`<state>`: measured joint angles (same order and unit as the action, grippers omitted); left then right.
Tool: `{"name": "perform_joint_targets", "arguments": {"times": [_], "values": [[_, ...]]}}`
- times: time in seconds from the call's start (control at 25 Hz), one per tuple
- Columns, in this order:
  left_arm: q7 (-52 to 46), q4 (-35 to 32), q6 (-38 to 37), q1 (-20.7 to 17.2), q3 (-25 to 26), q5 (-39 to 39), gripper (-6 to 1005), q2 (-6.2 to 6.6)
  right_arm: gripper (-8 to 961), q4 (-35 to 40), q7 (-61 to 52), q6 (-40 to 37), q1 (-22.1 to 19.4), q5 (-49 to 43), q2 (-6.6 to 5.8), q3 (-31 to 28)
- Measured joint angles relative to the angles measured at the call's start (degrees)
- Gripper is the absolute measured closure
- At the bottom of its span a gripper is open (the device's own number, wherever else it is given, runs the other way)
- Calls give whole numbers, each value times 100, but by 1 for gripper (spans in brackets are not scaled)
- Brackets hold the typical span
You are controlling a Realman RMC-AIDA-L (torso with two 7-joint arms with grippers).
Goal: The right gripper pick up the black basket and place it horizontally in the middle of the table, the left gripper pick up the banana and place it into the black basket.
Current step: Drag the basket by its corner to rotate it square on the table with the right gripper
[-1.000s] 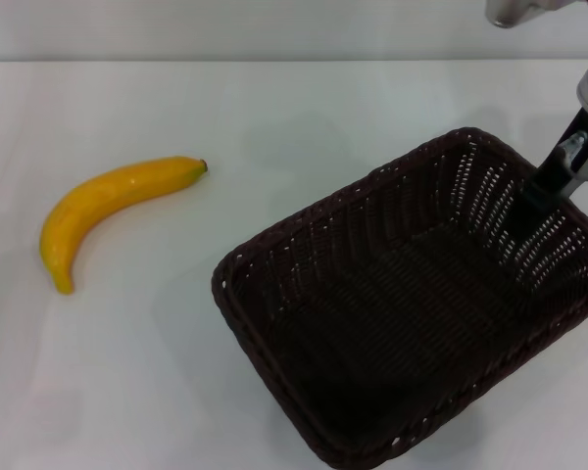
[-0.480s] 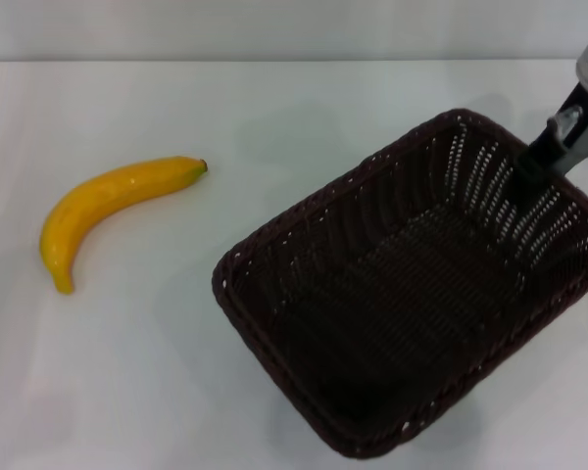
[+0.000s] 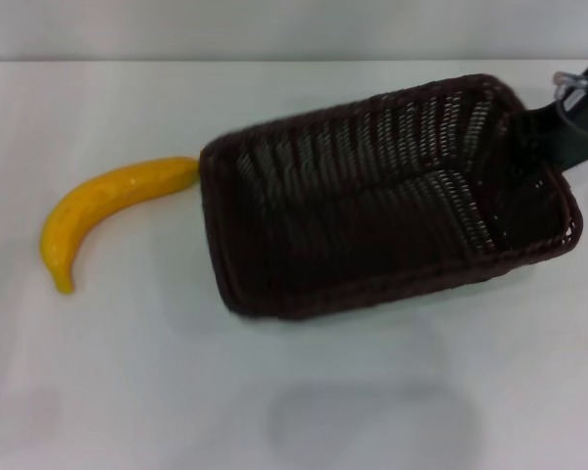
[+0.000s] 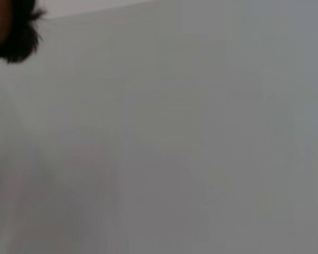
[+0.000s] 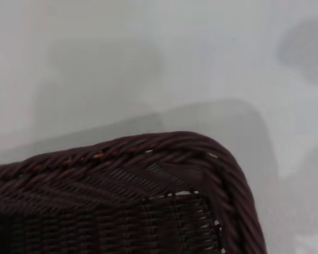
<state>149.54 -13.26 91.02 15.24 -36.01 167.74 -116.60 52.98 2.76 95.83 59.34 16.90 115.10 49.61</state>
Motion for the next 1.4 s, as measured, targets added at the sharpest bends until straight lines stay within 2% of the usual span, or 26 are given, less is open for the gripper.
{"name": "perform_joint_targets", "arguments": {"times": [0.32,0.48,0.68,0.96,1.24,1.36,1.4], "values": [[75,-50,-322,63,489,0,107,82,825,242,-597,128,-257,298,29,375],[79,-53,-405,121,484,-14,107,118,824,336,-710,94,-354,387,61,877],[64,-55,-464,136,490,-16,107,123,823,799,-863,-4,-587,467,69,1559],[57,-55,-585,138,485,-20,106,121,821,962,-799,103,-666,905,8,1506],[26,-55,-591,137,443,-37,107,87,819,1124,-803,381,-614,929,-75,1440],[24,-55,-593,137,442,-42,107,66,632,1158,-852,477,-611,852,-83,1476],[23,-55,-594,137,441,-45,107,62,630,1159,-863,515,-607,833,-85,1484]]}}
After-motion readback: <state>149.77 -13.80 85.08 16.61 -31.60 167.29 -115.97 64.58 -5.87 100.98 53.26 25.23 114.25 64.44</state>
